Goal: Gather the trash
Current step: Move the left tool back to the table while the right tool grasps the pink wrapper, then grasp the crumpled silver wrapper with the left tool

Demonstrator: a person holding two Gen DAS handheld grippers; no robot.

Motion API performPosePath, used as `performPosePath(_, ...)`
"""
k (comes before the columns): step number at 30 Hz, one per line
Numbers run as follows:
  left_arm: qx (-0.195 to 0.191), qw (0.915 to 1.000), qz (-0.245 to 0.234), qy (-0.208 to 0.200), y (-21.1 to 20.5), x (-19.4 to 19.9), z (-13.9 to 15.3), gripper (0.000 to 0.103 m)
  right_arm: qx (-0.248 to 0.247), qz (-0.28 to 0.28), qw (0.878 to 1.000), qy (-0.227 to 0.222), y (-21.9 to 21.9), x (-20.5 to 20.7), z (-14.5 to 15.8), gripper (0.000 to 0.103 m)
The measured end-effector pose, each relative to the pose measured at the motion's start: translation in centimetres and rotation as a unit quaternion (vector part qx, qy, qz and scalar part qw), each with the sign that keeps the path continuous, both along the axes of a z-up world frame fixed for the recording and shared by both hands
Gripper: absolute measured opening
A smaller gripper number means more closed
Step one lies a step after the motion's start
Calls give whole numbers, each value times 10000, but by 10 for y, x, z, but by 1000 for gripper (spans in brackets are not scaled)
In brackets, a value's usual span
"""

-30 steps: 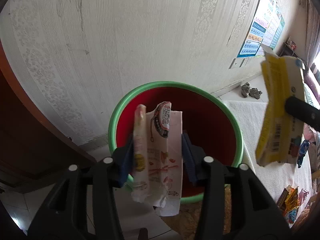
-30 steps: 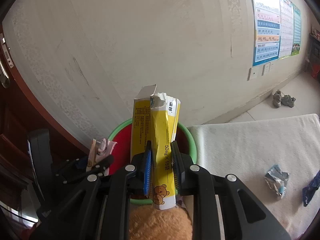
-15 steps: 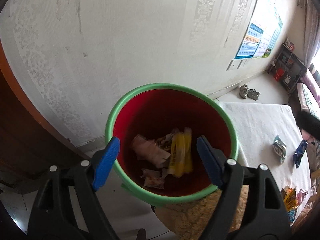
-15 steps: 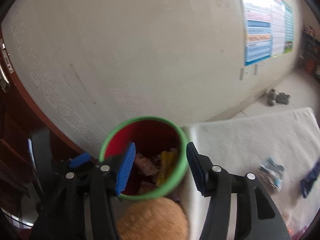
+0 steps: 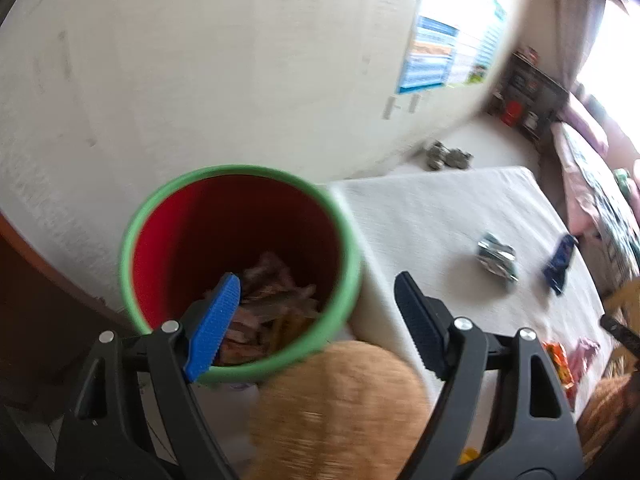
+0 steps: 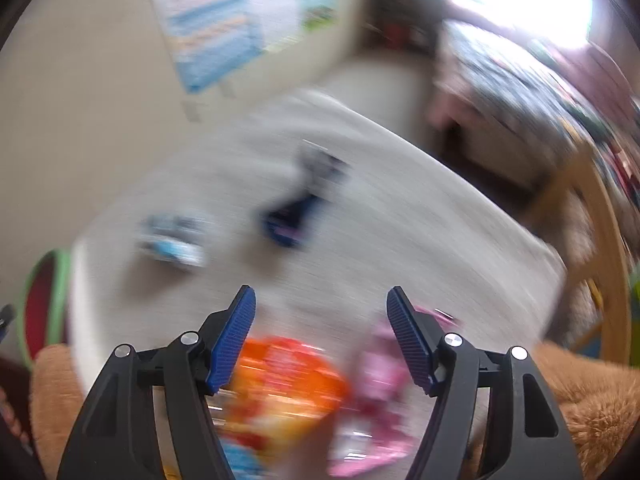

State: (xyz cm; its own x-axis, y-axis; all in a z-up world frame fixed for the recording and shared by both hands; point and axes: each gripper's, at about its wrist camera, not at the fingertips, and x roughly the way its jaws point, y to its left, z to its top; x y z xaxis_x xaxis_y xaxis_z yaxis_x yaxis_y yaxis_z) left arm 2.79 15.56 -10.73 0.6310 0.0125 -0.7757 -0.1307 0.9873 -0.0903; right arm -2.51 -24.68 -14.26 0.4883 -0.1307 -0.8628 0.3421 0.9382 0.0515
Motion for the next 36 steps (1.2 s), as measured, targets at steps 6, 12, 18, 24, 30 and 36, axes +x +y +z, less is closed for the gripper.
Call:
performPosePath(6,135,9991,-407,-65,-49,0,11,77,616,-521,9955,490,-25,-3,-40,67)
performPosePath(12,298,9972,-610,-328,-78,-3,29,80,630,-203,9954,699,-13,6,-50,56)
performPosePath(18,289,9966,-685,-357,-85,-3,32,80,850,-188,9957,318,-18,-1,-41,39)
performPosePath(24,300,9967,-729,-216,-90,-2,24,80,698,48,9975,-110,-9,-3,-22,19)
performPosePath(30,365,9963,-750,-211,-97,-1,23,80,726,266,9963,-363,-3,5,-11,18)
performPosePath(36,433,9947,-858,-358,-107,-3,32,80,663,701,9937,-572,7,14,13,18)
